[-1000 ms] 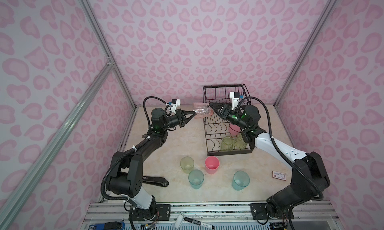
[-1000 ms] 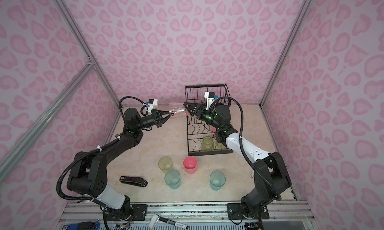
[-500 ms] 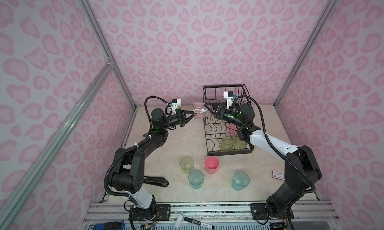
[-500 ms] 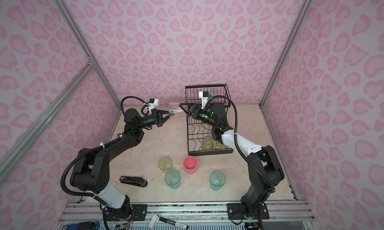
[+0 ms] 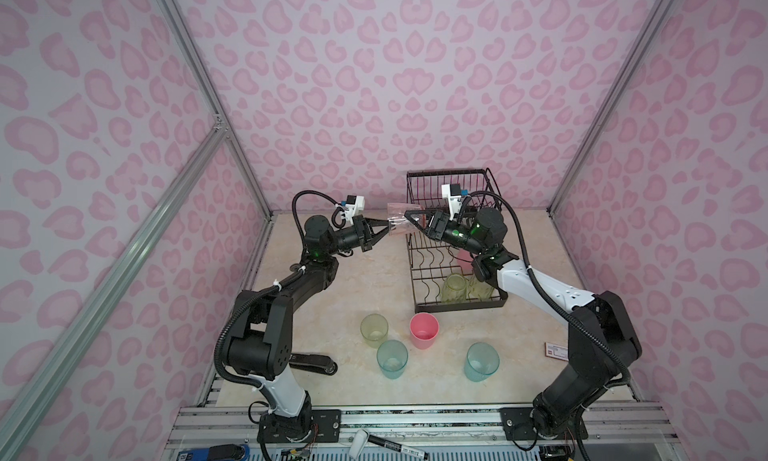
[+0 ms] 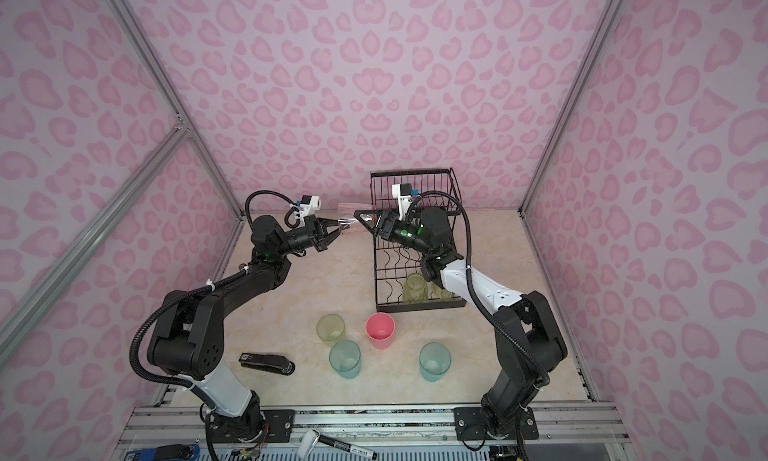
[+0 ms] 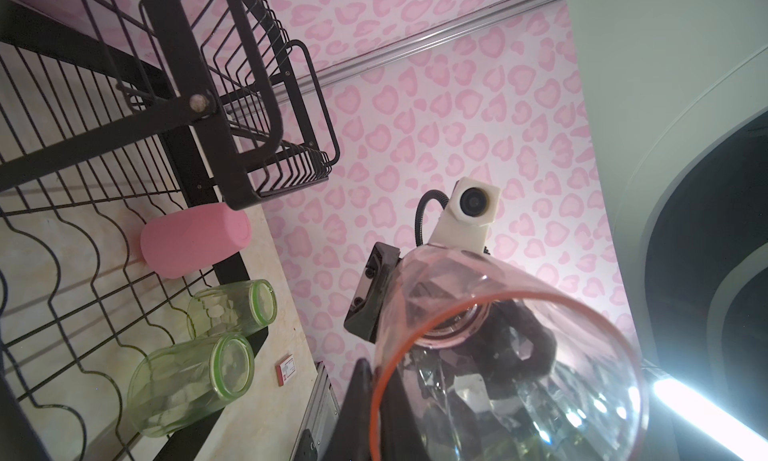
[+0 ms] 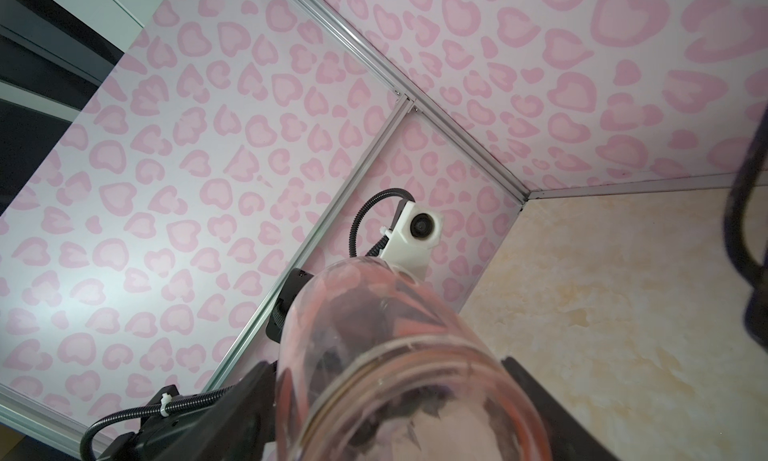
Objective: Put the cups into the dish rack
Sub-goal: 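Hold the clear pink cup with both grippers above the rack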
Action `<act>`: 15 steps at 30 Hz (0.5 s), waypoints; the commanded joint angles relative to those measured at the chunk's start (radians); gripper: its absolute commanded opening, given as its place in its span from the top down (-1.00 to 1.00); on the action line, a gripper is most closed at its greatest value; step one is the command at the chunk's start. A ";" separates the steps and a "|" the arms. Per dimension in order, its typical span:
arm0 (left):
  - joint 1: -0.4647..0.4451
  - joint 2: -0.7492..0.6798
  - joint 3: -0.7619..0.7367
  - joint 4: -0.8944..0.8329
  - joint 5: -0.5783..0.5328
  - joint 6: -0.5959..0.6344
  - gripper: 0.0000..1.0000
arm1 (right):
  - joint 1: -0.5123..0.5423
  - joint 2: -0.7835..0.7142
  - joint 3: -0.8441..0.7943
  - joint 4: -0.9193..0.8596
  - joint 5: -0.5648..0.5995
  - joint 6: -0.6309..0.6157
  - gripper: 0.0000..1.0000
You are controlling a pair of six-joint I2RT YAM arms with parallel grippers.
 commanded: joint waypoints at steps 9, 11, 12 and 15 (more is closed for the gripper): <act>0.001 0.009 0.013 0.032 -0.004 0.016 0.80 | -0.001 -0.003 -0.006 0.022 -0.006 -0.021 -0.36; 0.000 0.011 0.017 0.028 -0.003 0.020 0.78 | -0.001 -0.003 -0.007 0.019 -0.003 -0.026 -0.31; 0.000 0.012 0.017 0.027 -0.003 0.022 0.76 | -0.001 -0.004 -0.009 0.016 0.000 -0.030 -0.30; 0.001 0.013 0.018 0.023 -0.002 0.027 0.63 | -0.002 -0.010 -0.013 0.004 0.008 -0.048 -0.27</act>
